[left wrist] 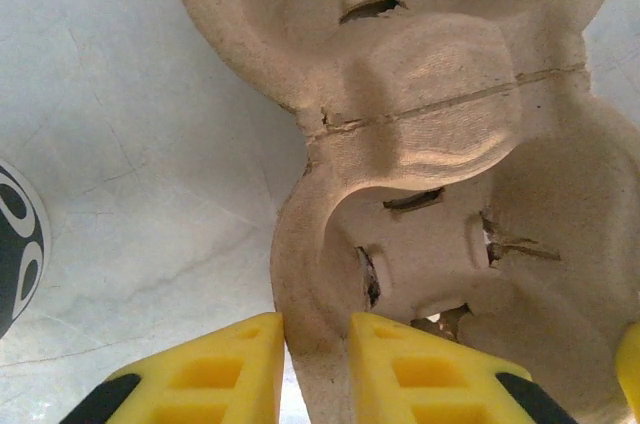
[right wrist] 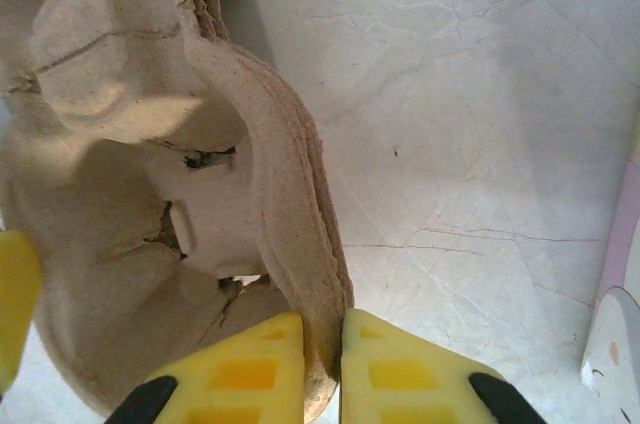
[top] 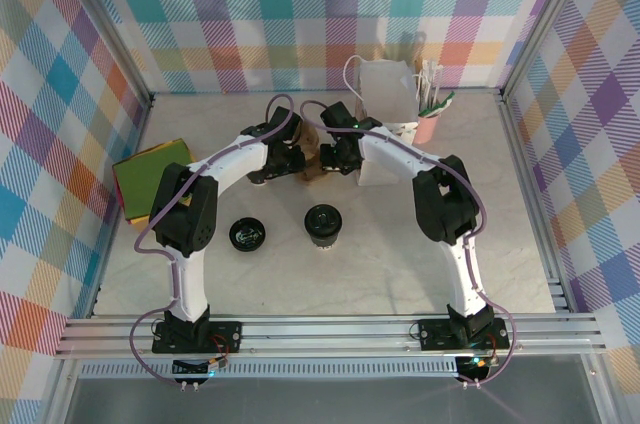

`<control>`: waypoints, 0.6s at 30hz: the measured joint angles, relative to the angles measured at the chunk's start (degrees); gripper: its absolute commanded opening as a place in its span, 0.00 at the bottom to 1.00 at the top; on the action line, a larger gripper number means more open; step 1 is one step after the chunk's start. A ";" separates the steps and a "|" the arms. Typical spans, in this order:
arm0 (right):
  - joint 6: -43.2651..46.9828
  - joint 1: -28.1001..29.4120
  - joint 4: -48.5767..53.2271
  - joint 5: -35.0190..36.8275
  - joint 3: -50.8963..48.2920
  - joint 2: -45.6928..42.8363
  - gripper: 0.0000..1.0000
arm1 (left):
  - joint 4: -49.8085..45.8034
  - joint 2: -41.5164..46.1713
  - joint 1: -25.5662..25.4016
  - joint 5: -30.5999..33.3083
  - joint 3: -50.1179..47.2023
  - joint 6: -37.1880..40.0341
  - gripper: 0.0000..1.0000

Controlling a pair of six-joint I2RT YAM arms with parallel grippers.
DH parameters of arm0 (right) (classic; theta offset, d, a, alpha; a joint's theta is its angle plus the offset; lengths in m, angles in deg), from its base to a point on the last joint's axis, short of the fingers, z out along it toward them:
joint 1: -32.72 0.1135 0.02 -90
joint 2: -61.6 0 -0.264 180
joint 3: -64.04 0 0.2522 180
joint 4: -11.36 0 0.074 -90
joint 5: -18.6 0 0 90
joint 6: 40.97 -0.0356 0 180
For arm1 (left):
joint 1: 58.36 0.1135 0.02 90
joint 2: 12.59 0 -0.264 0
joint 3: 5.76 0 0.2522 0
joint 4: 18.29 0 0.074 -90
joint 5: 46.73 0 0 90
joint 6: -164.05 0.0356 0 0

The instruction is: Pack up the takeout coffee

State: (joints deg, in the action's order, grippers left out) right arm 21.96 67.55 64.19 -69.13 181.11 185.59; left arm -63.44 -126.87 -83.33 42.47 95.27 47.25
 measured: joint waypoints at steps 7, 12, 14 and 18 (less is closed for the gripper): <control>-1.05 -0.11 -0.22 -0.02 0.00 -0.83 0.12 | -0.04 0.13 0.00 0.00 0.00 0.00 0.24; -2.23 -0.66 -0.46 -0.22 0.00 -0.83 0.12 | -0.20 0.48 0.00 0.42 0.00 -0.04 0.25; -2.82 -0.81 -0.46 -0.42 0.00 -0.83 0.12 | -0.28 0.68 0.00 0.68 0.00 -0.63 0.25; -4.07 -1.22 -0.81 -0.68 -0.02 -0.83 0.13 | -1.31 1.33 0.00 1.73 0.00 -2.01 0.25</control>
State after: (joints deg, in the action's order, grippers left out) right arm 17.89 66.32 63.38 -69.81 181.09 184.76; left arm -64.76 -125.54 -83.33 44.20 95.27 45.24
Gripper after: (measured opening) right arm 0.127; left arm 0.248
